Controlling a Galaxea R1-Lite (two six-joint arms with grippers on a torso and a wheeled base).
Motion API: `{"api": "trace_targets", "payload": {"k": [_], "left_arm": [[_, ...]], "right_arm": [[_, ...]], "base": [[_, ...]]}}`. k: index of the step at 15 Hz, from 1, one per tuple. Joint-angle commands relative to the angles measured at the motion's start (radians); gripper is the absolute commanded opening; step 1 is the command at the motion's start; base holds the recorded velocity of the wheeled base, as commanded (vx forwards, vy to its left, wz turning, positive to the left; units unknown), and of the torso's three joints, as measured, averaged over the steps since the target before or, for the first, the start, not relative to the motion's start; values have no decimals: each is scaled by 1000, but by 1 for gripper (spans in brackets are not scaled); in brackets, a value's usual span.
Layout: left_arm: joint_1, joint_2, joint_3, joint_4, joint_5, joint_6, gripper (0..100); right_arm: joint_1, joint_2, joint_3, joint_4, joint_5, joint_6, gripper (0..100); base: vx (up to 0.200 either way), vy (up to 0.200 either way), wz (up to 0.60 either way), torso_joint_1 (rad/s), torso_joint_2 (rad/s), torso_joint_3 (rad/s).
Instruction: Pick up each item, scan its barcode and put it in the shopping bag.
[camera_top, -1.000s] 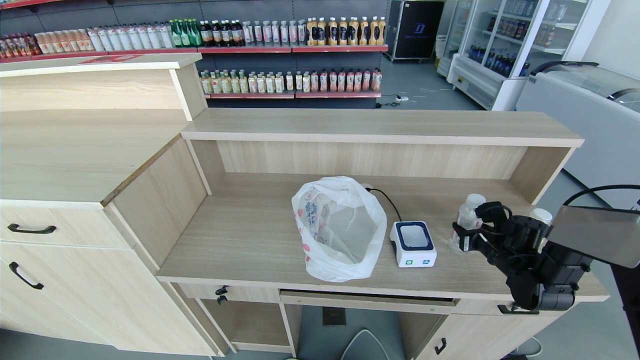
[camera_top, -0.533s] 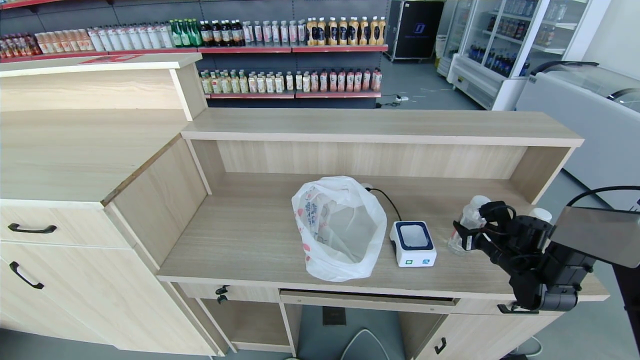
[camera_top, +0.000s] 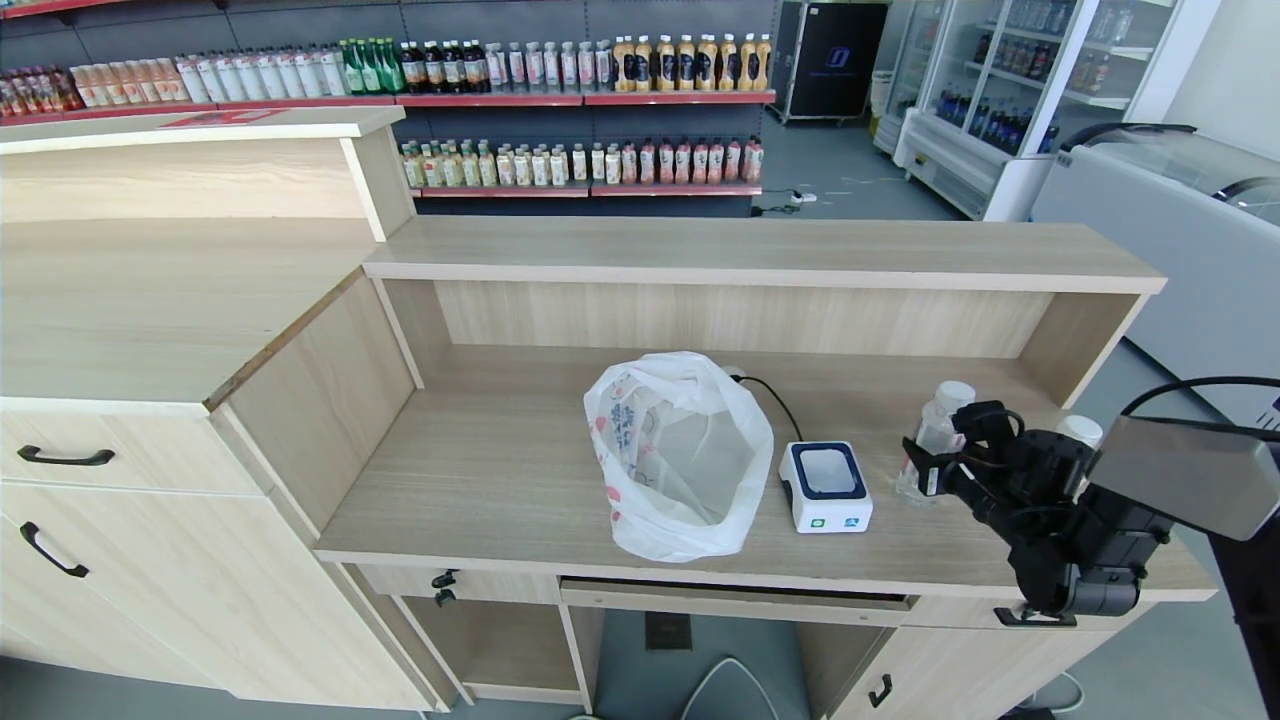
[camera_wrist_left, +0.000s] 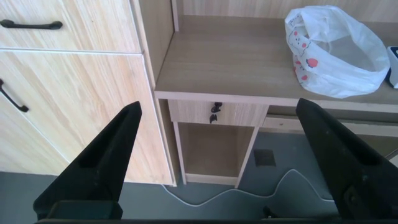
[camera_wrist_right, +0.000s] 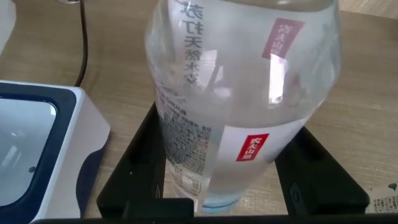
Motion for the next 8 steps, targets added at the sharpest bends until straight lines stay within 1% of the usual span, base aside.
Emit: {"api": "trace_targets", "payload": {"k": [1,8], "left_arm": [[0,0,0,0,0,0,100],[0,0,0,0,0,0,100]], "right_arm": [[-6,7,-3,-1,8,3,0],[-6,-50,6,7,22,90,0]], "base": [[0,0,0,0,0,0],[0,0,0,0,0,0]]}}
